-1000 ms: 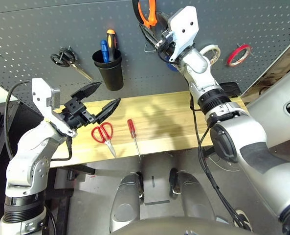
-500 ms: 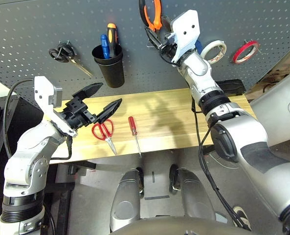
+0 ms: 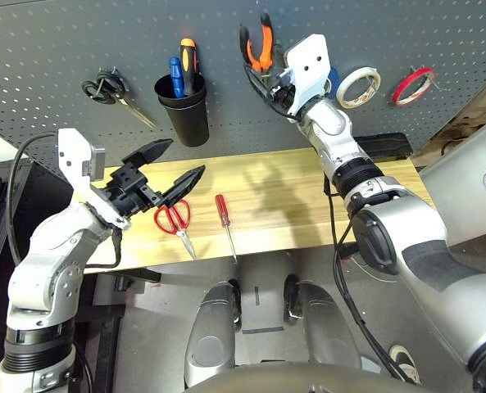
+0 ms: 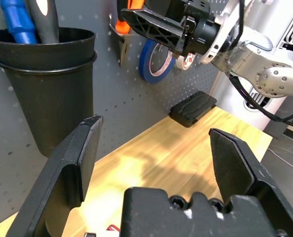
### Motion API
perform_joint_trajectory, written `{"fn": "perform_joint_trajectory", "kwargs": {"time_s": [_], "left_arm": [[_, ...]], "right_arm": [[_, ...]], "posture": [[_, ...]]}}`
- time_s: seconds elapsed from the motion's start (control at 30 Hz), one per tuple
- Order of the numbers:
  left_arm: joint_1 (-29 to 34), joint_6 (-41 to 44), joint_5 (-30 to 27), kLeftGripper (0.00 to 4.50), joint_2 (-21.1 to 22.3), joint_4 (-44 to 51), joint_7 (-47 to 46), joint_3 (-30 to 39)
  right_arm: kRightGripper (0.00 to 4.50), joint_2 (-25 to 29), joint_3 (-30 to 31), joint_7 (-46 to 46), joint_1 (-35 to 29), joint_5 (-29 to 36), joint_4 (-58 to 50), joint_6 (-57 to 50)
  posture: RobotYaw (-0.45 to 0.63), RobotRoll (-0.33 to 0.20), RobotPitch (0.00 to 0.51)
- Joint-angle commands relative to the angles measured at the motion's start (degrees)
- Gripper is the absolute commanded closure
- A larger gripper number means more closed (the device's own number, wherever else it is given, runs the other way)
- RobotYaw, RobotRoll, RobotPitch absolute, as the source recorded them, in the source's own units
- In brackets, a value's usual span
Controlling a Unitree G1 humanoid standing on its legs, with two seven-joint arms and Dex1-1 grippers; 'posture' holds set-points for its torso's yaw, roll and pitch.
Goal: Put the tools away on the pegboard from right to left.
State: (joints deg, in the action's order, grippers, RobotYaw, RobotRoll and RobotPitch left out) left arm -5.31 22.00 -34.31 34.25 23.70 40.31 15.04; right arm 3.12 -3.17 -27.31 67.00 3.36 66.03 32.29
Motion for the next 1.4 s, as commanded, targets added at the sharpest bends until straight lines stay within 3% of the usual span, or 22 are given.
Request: {"fn": "perform_joint_trajectory", "kwargs": {"time_s": [0.03,0.23,0.53,0.63,0.8,1.03,1.4], "left_arm": [[-0.8,-1.6,1.6,0.00,-0.6,-1.9,0.3,-1.5],[-2.2,-2.6,2.6,0.00,-1.0,-4.7,-0.1,-2.1],[-3.1,-0.8,3.7,0.00,-1.4,-6.5,-0.9,-4.5],[-3.4,0.5,5.0,0.00,-1.4,-6.8,-1.7,-6.2],[-3.1,6.0,6.8,0.00,-2.3,-6.6,-5.0,-9.6],[-2.5,10.5,12.7,0.00,-4.1,-9.5,-10.1,-15.0],[-7.0,14.8,25.1,0.00,-14.2,-19.9,-23.6,-22.4]], "right_arm": [[0.03,1.0,-1.1,-5.2,-1.4,3.0,-5.3,-0.9],[0.03,6.9,-2.8,-16.7,-4.6,12.4,-23.0,-15.1],[0.03,19.0,-2.4,-27.0,-13.8,17.9,-39.4,-33.9],[0.03,23.1,-0.9,-34.4,-18.5,20.2,-44.1,-39.1],[0.03,26.3,0.9,-38.9,-26.3,22.4,-51.5,-47.2],[0.03,26.5,4.2,-41.7,-32.4,18.8,-50.7,-43.4],[0.03,28.3,7.3,-52.3,-40.3,15.4,-41.2,-30.6]], "posture": [[0.13,0.000,0.156],[0.11,0.000,0.119],[0.08,0.000,0.086],[0.07,0.000,0.078],[0.06,0.000,0.068],[0.06,0.000,0.072],[0.05,0.000,0.076]]}}
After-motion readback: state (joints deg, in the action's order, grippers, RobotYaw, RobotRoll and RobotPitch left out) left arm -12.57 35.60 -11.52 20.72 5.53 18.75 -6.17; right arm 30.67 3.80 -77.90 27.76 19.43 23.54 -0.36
